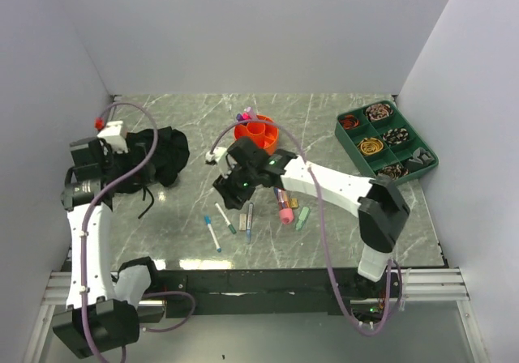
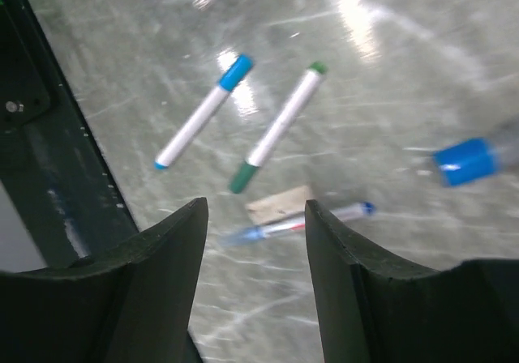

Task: Sort the stationery into containers
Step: Pick up the pen from the center of the board.

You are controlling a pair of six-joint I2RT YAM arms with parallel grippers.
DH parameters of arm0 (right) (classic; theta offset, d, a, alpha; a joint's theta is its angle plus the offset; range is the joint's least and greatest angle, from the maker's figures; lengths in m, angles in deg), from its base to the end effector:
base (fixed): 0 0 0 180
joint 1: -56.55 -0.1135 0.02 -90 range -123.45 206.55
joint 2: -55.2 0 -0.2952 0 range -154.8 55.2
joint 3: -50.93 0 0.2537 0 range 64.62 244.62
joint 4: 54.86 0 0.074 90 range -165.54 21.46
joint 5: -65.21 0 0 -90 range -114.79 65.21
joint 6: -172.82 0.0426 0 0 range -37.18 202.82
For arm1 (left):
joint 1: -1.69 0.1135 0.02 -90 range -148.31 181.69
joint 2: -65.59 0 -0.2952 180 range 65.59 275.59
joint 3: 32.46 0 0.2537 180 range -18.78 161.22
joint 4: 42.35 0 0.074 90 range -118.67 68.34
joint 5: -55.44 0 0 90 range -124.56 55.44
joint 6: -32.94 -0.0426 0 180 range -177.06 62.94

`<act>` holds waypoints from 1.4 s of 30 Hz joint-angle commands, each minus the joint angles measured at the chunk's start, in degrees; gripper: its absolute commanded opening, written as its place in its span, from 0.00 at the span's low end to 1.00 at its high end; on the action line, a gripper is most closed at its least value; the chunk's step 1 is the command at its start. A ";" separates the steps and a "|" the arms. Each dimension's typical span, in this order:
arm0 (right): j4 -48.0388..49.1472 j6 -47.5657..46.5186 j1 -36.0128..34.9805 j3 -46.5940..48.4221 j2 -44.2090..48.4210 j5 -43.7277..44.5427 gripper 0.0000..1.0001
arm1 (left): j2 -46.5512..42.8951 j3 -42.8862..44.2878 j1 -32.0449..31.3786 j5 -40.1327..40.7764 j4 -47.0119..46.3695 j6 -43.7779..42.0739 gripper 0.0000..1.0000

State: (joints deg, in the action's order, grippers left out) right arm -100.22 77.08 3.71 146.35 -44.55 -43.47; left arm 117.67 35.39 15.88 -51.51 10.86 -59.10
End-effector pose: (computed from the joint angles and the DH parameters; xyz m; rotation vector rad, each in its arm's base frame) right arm 0.2289 0.3246 0.2981 -1.3661 2.1243 0.7498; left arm 0.1716 0.0306 0.3456 -0.0716 2.1954 -0.1704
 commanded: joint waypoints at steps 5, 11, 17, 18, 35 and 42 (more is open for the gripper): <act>3.91 17.23 -6.66 6.67 -9.32 4.61 0.54 | 0.22 7.61 6.02 4.20 3.46 8.10 0.99; 2.68 25.23 -8.42 12.21 -17.32 11.11 0.53 | -0.66 9.20 6.54 6.84 0.55 10.39 0.99; 0.75 29.46 -8.86 14.07 -21.72 12.26 0.54 | -2.68 8.23 7.07 7.37 -0.33 10.83 0.99; 0.66 29.82 -8.86 14.07 -22.07 12.52 0.54 | -2.77 8.40 7.16 7.28 -0.16 10.83 0.99; -1.19 31.75 -10.53 16.26 -28.05 14.46 0.47 | -3.21 10.60 7.78 5.79 0.11 11.36 1.00; -4.17 30.09 -13.25 19.59 -31.90 21.38 0.34 | -1.98 11.57 7.78 5.61 -0.50 11.71 0.99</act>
State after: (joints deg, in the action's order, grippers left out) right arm -101.01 108.25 -6.82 162.92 -71.76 -28.36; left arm 115.35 44.05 23.27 -45.23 12.33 -48.17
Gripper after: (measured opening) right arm 0.355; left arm 0.995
